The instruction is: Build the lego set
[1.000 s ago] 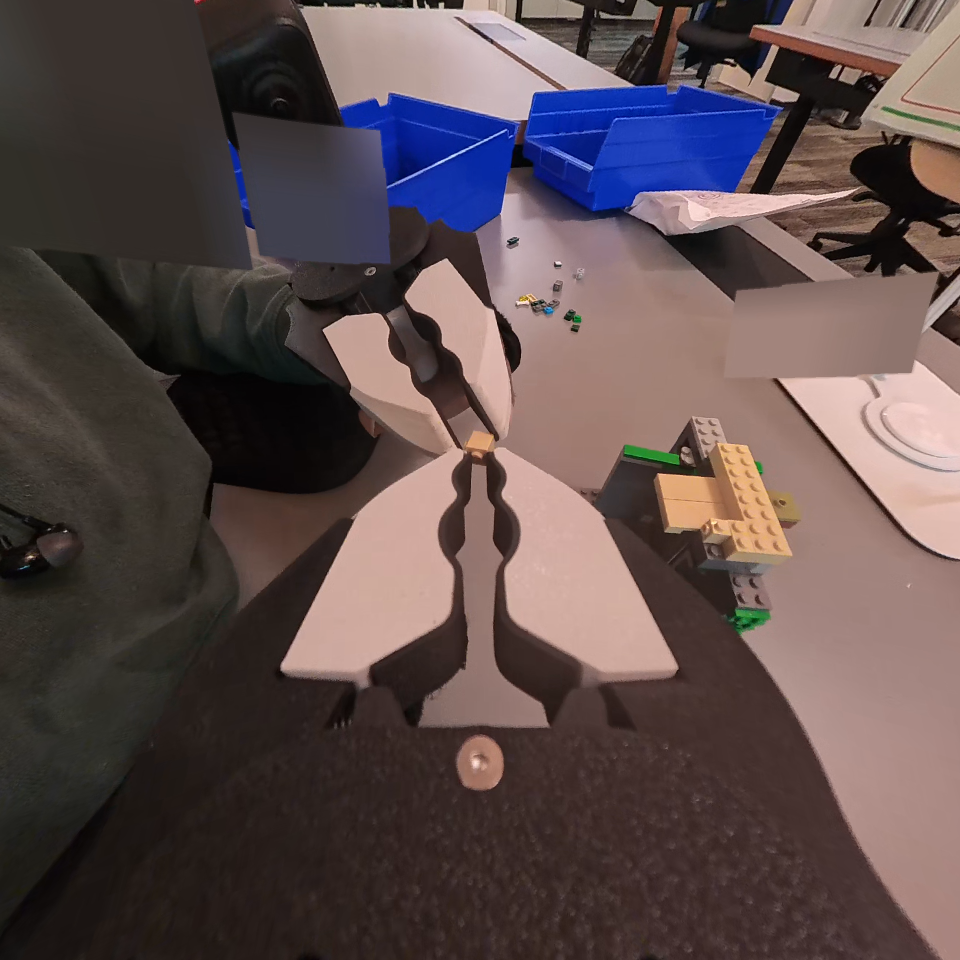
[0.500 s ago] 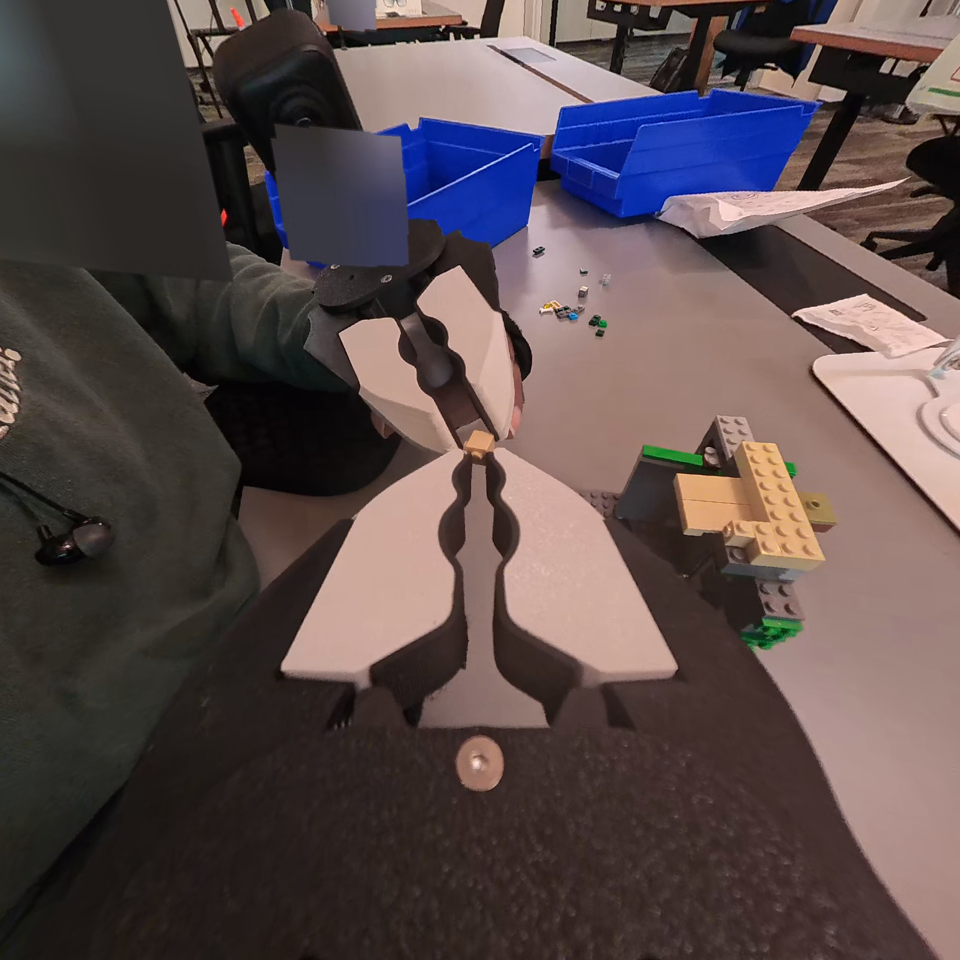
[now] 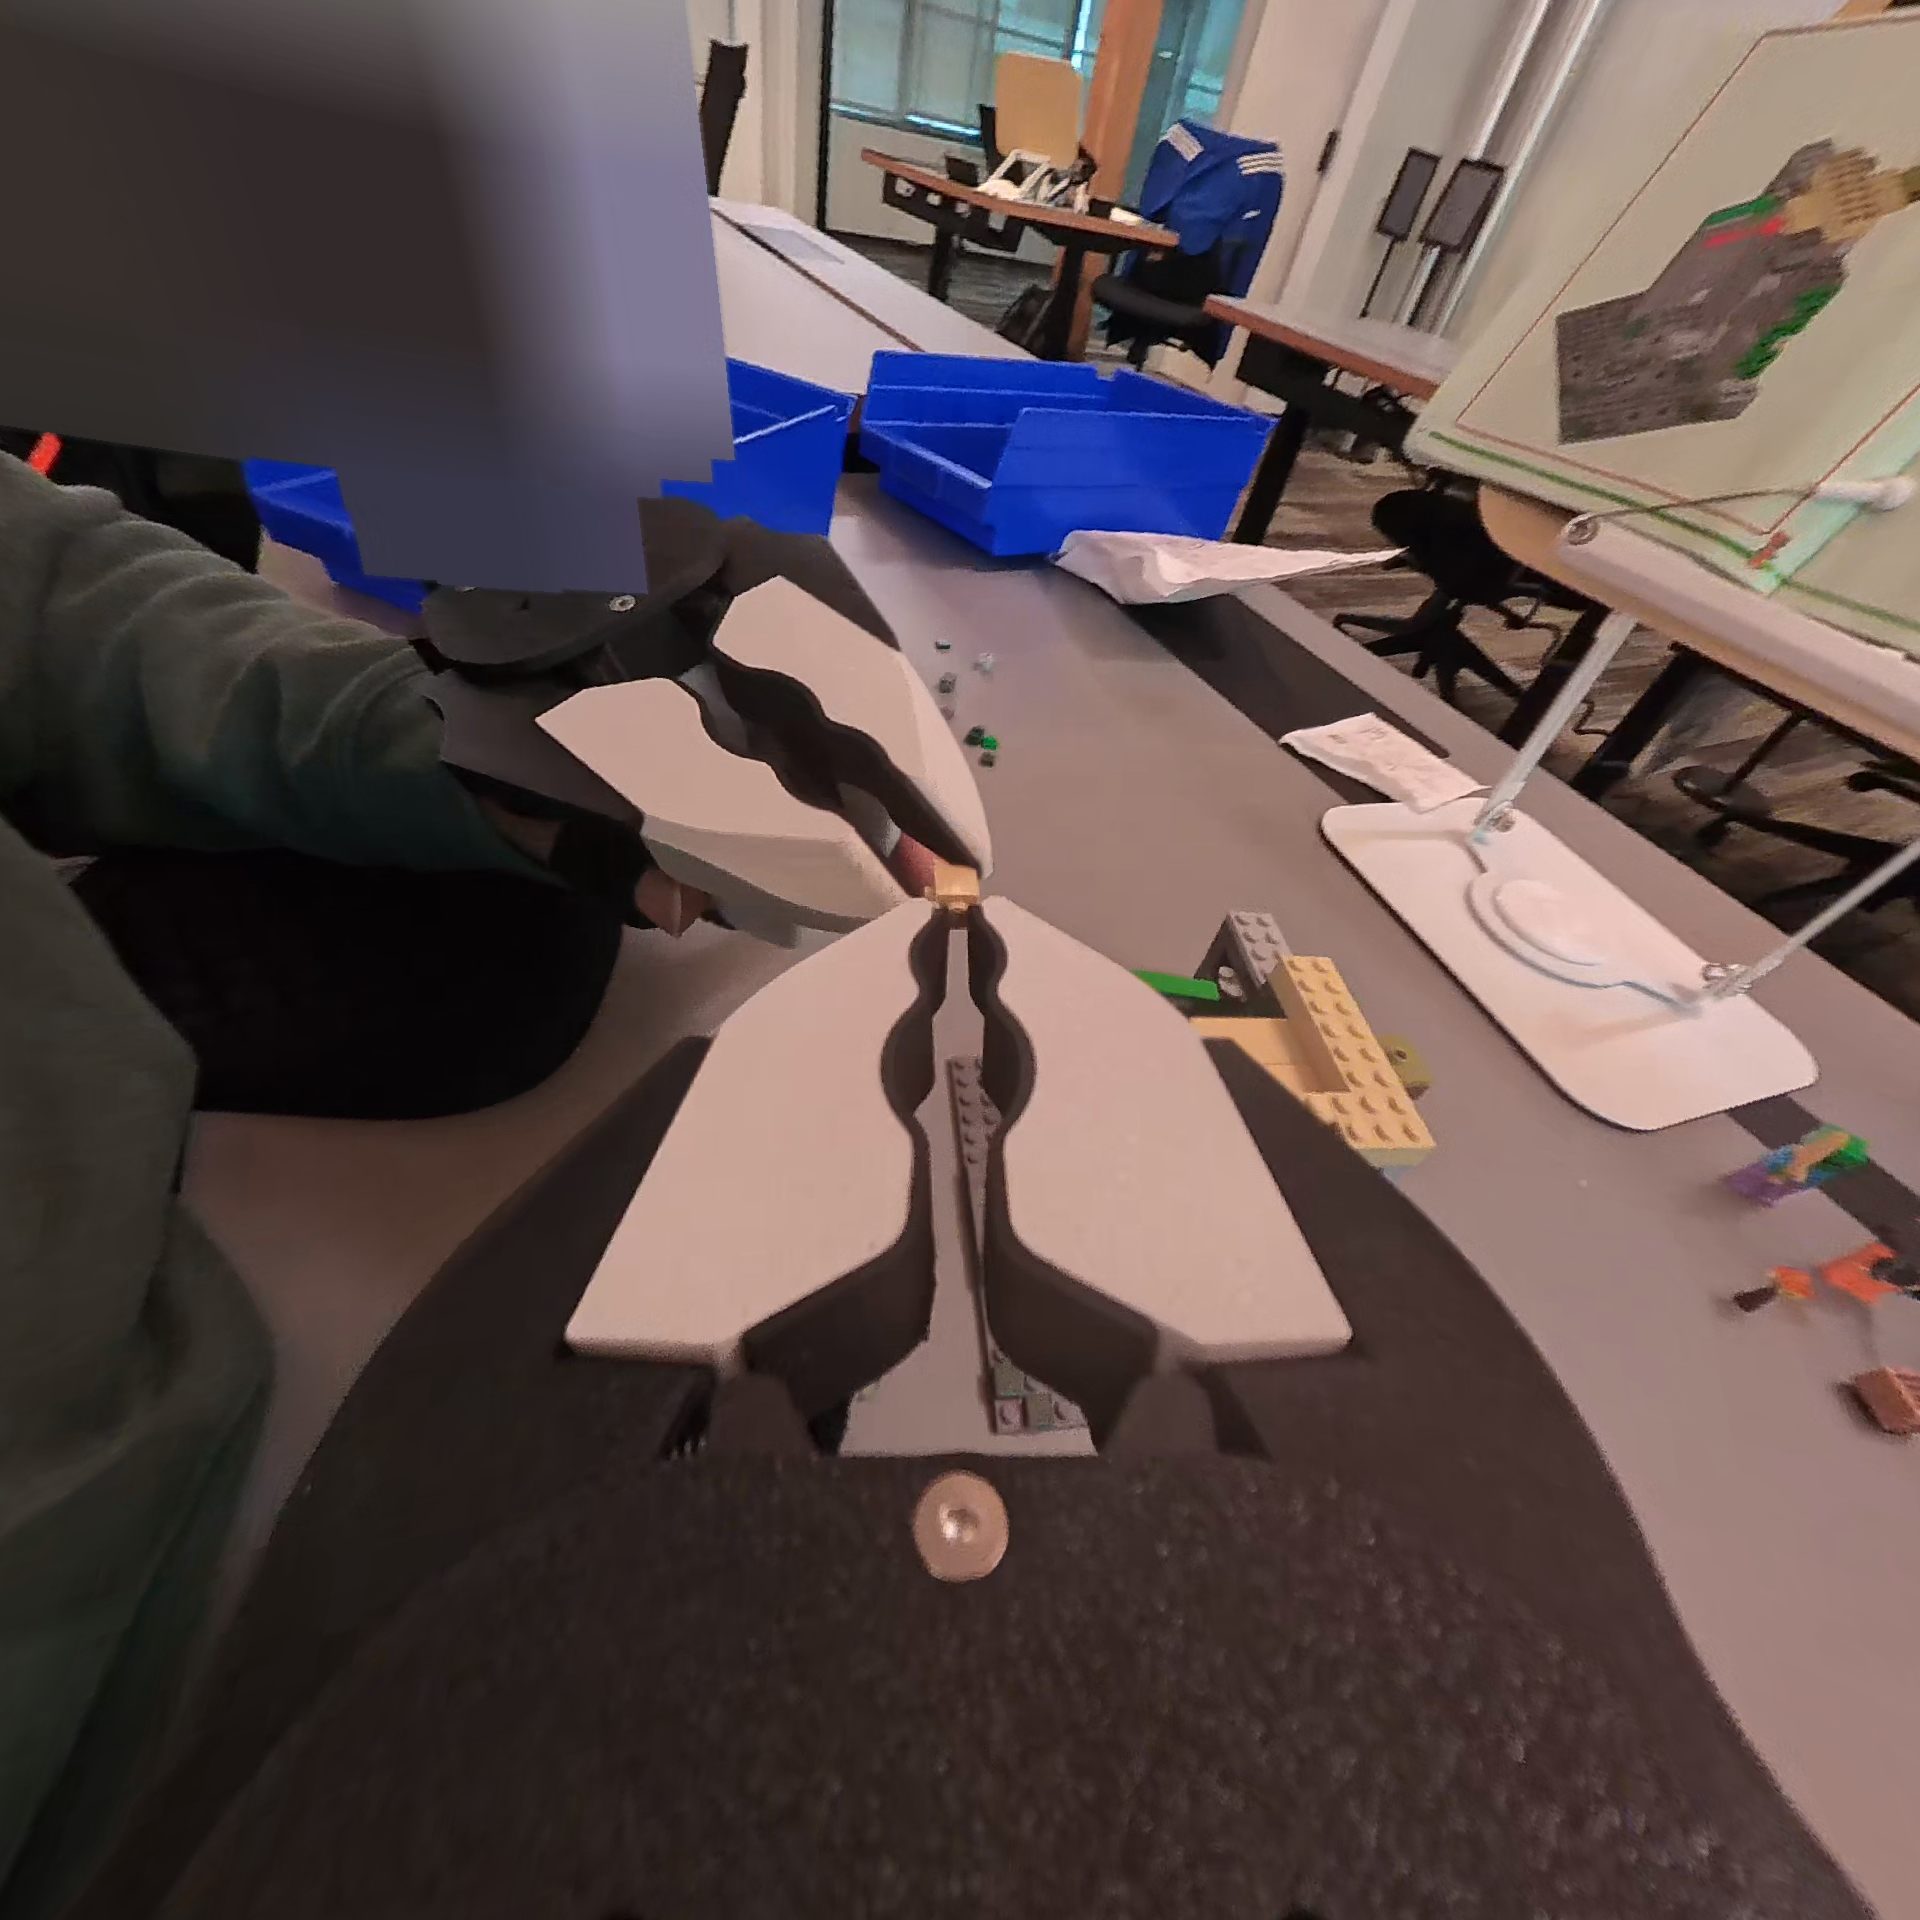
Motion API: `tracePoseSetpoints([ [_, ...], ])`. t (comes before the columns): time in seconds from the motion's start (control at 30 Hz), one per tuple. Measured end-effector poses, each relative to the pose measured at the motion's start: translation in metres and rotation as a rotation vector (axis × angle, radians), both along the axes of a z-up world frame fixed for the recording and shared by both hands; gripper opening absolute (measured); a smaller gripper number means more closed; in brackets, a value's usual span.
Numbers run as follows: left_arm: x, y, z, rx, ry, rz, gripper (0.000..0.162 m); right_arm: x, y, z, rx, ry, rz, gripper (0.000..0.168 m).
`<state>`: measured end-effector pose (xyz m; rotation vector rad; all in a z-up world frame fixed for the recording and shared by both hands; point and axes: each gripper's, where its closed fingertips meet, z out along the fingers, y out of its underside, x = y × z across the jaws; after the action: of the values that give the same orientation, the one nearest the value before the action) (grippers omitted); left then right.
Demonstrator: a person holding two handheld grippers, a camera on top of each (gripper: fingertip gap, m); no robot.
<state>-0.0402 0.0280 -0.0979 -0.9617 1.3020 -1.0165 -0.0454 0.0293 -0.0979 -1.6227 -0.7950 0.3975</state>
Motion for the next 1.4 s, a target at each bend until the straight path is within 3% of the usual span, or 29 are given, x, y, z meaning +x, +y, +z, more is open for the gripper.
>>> tracePoseSetpoints([
  [0.67,0.000,0.002,-0.003,-0.015,0.009,-0.020,0.012,0.007,-0.003,-0.004,-0.078,-0.070,0.102,0.000],
  [0.8,0.000,0.001,-0.003,-0.006,0.007,-0.021,0.012,0.004,-0.003,-0.003,-0.101,-0.013,0.111,0.001],
  [0.9,0.000,-0.002,-0.003,0.013,0.006,-0.022,0.011,0.000,-0.004,-0.003,-0.136,0.035,0.126,0.012],
  [1.4,-0.004,-0.017,0.004,0.067,-0.036,-0.078,0.011,-0.006,-0.016,0.005,-0.226,0.211,0.266,0.005],
])
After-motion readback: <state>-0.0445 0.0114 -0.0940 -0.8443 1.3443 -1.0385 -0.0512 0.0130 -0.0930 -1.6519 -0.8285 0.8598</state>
